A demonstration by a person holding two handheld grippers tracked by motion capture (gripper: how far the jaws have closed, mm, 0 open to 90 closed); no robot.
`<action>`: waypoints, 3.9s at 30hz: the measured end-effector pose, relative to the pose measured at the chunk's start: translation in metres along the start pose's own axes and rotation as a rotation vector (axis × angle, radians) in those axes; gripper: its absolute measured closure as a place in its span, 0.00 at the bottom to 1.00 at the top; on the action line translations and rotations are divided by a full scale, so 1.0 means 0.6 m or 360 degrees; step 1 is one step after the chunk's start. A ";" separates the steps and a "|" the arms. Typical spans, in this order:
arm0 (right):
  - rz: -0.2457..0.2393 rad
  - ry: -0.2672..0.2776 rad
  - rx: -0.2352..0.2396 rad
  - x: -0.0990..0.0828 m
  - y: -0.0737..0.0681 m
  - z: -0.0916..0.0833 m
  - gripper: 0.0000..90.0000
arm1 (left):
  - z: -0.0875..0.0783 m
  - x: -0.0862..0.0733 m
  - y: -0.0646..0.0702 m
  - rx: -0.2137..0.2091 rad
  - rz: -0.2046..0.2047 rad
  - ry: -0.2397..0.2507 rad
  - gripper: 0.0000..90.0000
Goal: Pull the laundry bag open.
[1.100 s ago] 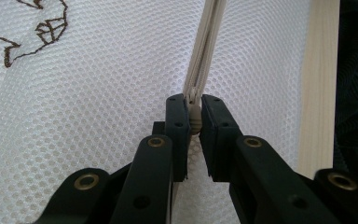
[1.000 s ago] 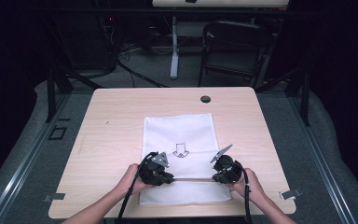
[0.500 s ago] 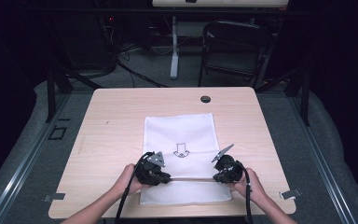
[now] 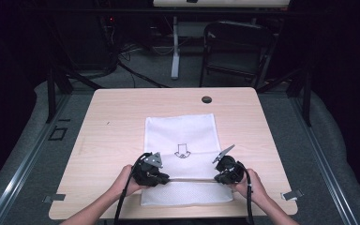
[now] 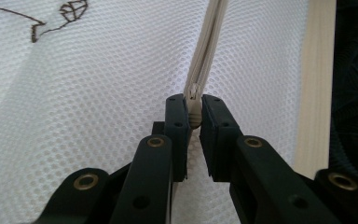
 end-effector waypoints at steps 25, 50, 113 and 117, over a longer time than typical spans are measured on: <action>0.0029 -0.0003 -0.0026 -0.005 0.012 -0.004 1.00 | -0.050 -0.050 -0.020 0.0128 -0.0144 0.0034 1.00; 0.0077 0.0013 -0.0013 -0.006 0.011 -0.003 1.00 | 0.048 0.013 0.016 -0.0017 0.0201 -0.0189 0.90; 0.0057 -0.0014 0.0015 -0.007 0.011 -0.005 1.00 | -0.014 -0.019 -0.009 0.0065 0.0075 -0.0105 0.91; 0.0086 0.0027 0.0010 -0.009 0.008 -0.002 1.00 | -0.017 -0.019 -0.008 0.0061 0.0075 -0.0089 0.91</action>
Point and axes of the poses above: each handheld gripper's, and its own axes: z roughly forward along the jaws, x roughly out of its top, y roughly to its right, the point moved 1 cm from there along z, roughly forward along the jaws, and after that the axes turned 8 degrees about z, right-handed, at the moved point
